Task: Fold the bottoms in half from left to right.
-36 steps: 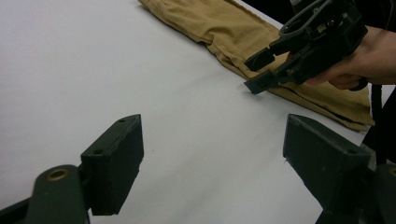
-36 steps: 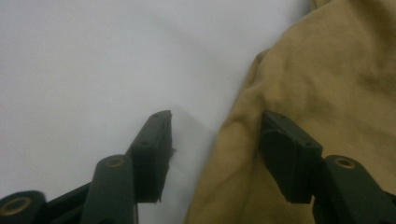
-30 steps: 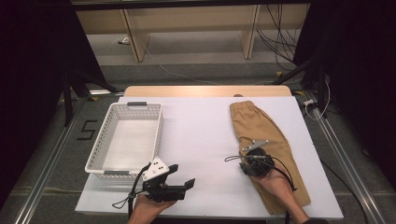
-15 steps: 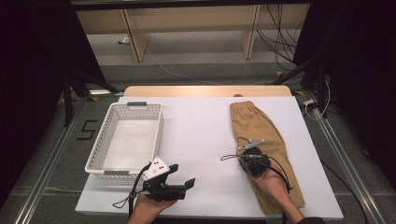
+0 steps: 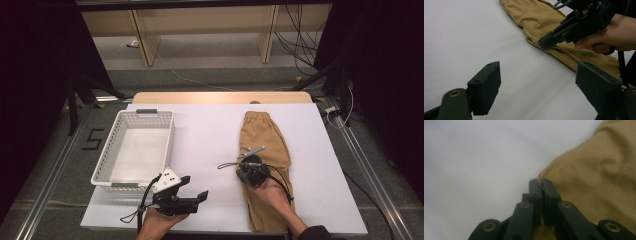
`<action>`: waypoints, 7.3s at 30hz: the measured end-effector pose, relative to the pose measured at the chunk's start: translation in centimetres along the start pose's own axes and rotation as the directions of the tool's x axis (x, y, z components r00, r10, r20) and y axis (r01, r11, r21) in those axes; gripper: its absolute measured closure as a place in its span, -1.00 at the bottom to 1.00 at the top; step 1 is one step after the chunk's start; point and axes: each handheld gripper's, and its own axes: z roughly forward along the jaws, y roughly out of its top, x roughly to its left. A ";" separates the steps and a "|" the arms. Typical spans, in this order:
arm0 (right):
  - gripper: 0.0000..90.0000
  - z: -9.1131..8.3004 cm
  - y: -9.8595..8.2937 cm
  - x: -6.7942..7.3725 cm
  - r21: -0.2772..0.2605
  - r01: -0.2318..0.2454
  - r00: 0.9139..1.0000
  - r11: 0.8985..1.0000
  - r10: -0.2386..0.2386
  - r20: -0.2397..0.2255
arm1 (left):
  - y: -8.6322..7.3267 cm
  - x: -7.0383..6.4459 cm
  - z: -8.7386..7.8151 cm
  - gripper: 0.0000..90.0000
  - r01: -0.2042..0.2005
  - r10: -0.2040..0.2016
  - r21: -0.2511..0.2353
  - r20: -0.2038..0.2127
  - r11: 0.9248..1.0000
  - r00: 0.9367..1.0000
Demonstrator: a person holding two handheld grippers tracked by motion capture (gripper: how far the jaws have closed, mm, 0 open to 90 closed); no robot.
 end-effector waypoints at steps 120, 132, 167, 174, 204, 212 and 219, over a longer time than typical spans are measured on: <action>0.83 2.5 3.4 -13.9 -0.048 -0.258 0.966 0.965 0.258 -0.010 | 1.1 -0.2 10.2 0.94 -0.007 -0.006 0.349 0.036 0.937 0.999; 0.82 4.2 5.1 -11.9 -0.069 -0.240 0.970 0.968 0.237 -0.044 | 0.6 1.7 8.1 0.94 0.028 -0.029 0.341 -0.002 0.940 1.000; 0.47 2.3 4.5 -12.9 -0.143 -0.168 0.980 0.975 0.181 0.084 | 1.1 1.7 7.6 0.34 0.042 -0.038 0.338 -0.017 0.940 0.999; 0.03 0.4 4.3 -12.9 -0.174 -0.157 0.985 0.972 0.167 0.044 | 2.4 1.8 6.6 -0.13 0.059 -0.044 0.276 -0.060 0.959 0.997; -0.42 -2.8 3.4 -10.6 -0.302 -0.145 0.989 0.942 0.133 -0.059 | 5.3 2.5 7.7 -0.47 0.113 -0.105 0.165 -0.054 0.980 0.993; -0.45 -2.6 3.4 -10.6 -0.289 -0.143 0.989 0.947 0.128 -0.068 | 5.8 2.7 8.7 -0.49 0.128 -0.118 0.166 -0.067 0.978 0.991; -0.45 -2.7 3.3 -10.8 -0.290 -0.145 0.989 0.946 0.131 -0.067 | 6.6 2.9 9.8 -0.50 0.135 -0.124 0.165 -0.075 0.977 0.989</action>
